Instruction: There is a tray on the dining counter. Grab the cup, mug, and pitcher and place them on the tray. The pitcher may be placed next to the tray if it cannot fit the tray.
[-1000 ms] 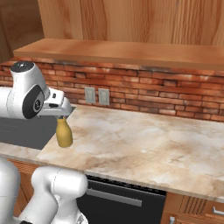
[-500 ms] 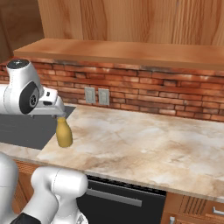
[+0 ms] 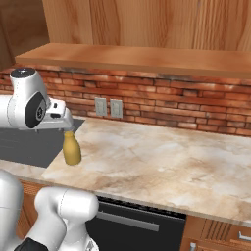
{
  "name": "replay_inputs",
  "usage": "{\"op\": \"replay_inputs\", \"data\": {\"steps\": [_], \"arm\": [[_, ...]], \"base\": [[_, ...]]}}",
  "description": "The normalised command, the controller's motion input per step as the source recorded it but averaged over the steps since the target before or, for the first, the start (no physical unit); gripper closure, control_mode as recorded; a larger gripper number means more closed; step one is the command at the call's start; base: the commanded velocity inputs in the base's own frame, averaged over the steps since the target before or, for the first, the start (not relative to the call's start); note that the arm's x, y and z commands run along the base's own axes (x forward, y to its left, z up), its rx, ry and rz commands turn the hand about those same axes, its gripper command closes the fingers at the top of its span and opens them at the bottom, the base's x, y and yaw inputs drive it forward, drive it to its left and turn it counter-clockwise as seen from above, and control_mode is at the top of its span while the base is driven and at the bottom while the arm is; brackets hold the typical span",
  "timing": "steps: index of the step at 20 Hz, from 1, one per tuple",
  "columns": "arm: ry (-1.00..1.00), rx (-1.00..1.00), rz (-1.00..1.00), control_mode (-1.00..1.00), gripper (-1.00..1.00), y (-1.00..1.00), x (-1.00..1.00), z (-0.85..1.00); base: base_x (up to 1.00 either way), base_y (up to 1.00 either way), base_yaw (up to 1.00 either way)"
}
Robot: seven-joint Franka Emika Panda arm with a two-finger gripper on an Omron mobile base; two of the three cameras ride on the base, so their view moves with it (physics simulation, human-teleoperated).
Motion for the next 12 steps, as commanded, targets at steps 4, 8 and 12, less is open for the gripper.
{"op": "replay_inputs", "data": {"steps": [4,8,12], "arm": [[0.00,0.00,0.03,-1.00,-1.00,0.04,0.09,0.00],[0.00,0.00,0.02,-1.00,-1.00,0.06,0.17,0.00],[0.00,0.00,0.00,-1.00,-1.00,0.02,0.28,0.00]], "base": [[0.00,0.00,0.00],[0.00,0.00,0.00],[0.00,0.00,0.00]]}}
